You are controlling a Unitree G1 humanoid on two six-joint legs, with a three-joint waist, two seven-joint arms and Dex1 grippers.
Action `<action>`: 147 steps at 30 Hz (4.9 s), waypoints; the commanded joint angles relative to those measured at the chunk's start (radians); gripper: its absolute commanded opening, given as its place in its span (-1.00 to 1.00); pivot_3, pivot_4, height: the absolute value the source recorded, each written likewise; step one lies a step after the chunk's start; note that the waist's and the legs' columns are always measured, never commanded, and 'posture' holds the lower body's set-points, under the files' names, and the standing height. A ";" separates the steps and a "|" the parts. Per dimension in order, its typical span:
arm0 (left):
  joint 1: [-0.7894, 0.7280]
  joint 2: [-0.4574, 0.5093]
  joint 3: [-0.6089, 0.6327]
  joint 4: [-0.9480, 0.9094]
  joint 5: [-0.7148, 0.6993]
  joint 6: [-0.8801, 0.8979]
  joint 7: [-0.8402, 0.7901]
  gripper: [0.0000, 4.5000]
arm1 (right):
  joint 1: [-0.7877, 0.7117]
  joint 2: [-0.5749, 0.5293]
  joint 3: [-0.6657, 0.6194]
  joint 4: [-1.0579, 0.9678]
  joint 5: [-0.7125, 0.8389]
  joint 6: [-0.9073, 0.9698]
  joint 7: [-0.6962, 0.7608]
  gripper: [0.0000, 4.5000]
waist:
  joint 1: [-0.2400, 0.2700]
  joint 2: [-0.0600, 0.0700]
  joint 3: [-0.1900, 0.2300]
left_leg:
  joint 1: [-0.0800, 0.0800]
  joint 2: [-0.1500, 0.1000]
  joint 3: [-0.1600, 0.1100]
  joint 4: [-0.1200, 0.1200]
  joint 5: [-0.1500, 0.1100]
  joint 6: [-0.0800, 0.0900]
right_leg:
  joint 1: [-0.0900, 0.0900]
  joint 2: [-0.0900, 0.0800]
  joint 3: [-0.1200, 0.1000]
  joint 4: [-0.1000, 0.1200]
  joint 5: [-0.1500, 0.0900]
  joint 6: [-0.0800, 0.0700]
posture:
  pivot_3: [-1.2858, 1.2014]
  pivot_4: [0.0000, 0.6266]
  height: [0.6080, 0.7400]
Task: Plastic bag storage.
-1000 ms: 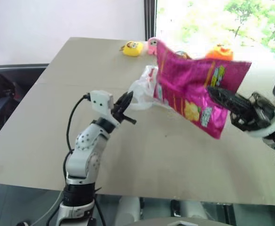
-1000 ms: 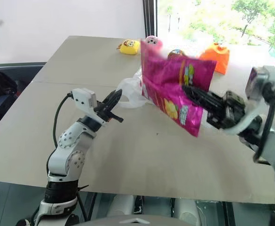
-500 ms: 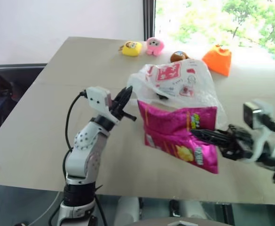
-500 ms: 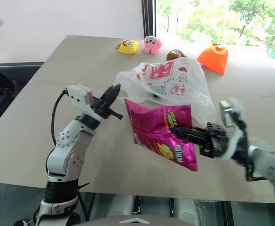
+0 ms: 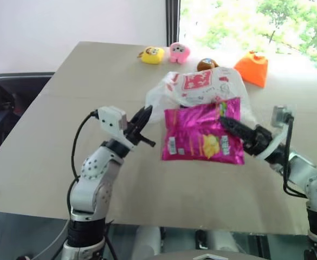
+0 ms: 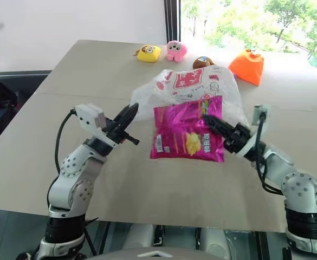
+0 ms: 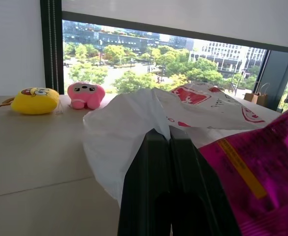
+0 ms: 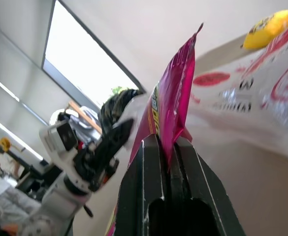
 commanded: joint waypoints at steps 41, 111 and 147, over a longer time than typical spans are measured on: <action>-0.111 -0.025 -0.058 0.028 0.010 -0.030 -0.004 -1.00 | -0.353 0.397 0.213 0.516 -1.185 -0.959 -0.227 -0.98 | -0.008 0.003 0.001 | -0.002 0.000 0.005 -0.001 0.003 -0.005 | -0.006 0.000 0.003 0.002 0.000 0.000 | 0.03 -0.52 1.00; -0.129 -0.057 -0.021 0.076 0.014 -0.006 0.021 -1.00 | -0.049 0.049 0.035 -0.012 -1.177 -0.459 -0.026 -0.98 | -0.023 0.003 0.002 | -0.002 0.000 0.006 -0.002 0.003 -0.005 | -0.008 0.001 0.006 0.003 0.000 0.000 | 0.03 -0.52 1.00; -1.129 0.260 0.185 1.028 0.028 -0.142 -0.163 -0.77 | -0.901 -0.002 -0.053 0.710 -0.920 -0.590 0.180 -0.59 | -0.031 0.005 0.020 | -0.018 0.000 0.012 -0.003 0.005 -0.008 | -0.020 0.000 -0.003 0.003 0.000 0.001 | 0.03 -0.52 1.00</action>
